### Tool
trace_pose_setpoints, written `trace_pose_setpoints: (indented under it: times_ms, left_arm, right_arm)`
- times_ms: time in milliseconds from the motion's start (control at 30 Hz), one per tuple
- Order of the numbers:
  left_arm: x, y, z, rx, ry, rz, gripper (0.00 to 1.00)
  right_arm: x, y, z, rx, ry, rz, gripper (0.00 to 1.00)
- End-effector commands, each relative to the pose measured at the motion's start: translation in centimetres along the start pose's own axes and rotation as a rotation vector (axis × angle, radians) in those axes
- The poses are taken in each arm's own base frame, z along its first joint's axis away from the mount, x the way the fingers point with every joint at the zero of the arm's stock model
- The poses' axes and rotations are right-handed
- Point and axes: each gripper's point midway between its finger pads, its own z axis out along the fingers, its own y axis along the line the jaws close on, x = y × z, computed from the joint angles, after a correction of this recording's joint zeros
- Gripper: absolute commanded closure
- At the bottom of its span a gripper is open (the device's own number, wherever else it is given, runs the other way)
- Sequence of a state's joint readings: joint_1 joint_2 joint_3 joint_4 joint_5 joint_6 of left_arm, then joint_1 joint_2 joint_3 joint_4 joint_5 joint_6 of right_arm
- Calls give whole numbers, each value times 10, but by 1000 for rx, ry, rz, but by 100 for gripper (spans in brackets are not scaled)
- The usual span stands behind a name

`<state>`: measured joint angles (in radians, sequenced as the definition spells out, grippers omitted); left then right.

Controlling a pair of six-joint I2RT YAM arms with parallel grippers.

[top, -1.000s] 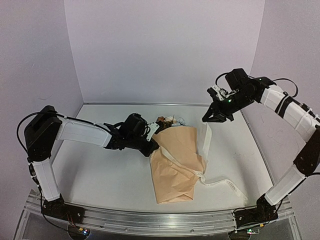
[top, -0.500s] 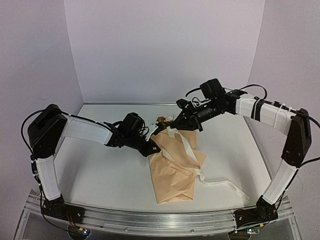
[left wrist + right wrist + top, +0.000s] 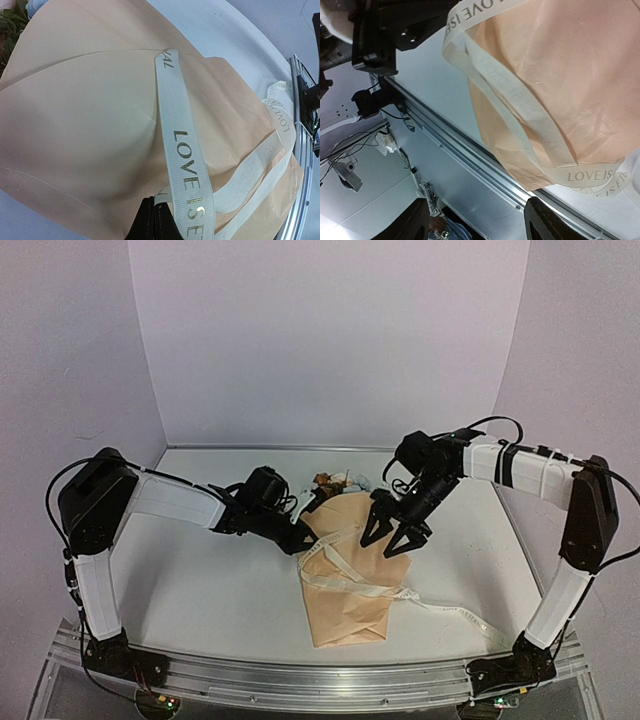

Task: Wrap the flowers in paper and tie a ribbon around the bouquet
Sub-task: Cross the ribbon over the folded bouquet.

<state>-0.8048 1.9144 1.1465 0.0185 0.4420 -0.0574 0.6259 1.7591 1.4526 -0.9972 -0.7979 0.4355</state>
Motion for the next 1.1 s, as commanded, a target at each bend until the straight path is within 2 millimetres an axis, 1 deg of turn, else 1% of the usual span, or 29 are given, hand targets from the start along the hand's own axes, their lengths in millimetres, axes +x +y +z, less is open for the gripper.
trace_pose_setpoints:
  times_ms: [0,67,133,233,400,500,567,633,767,900,1067]
  left_arm:
    - [-26,-11,-4,63,-56,23,100]
    - [-26,-17,-7,90,-54,26,100]
    - [-26,-22,-10,116,-46,31,100]
    - [-28,-30,-15,145,-46,43,100]
    - [-21,-34,-17,163,-10,37,100]
    - [-20,-35,-18,169,-4,40,100]
    - [-21,-35,-18,169,-3,42,100]
    - [-20,-35,-18,169,0,43,100]
    - [-18,-34,-17,168,5,42,100]
    - [-19,-34,-17,169,1,42,100]
    - [-18,-34,-17,168,0,40,100]
  right_arm:
    - [-31,-20,3,198,-141,68,33]
    - [-48,-20,13,179,-186,126,33]
    - [-70,-16,24,134,-238,153,33]
    - [-92,-11,33,104,-285,173,34]
    - [-119,-10,41,77,-349,256,35]
    - [-128,-11,47,55,-370,303,36]
    - [-130,-13,49,47,-378,329,38]
    - [-132,-14,51,38,-378,349,45]
    - [-130,-13,53,28,-368,355,64]
    - [-131,-10,53,20,-364,347,81]
    - [-132,-8,52,13,-363,344,97]
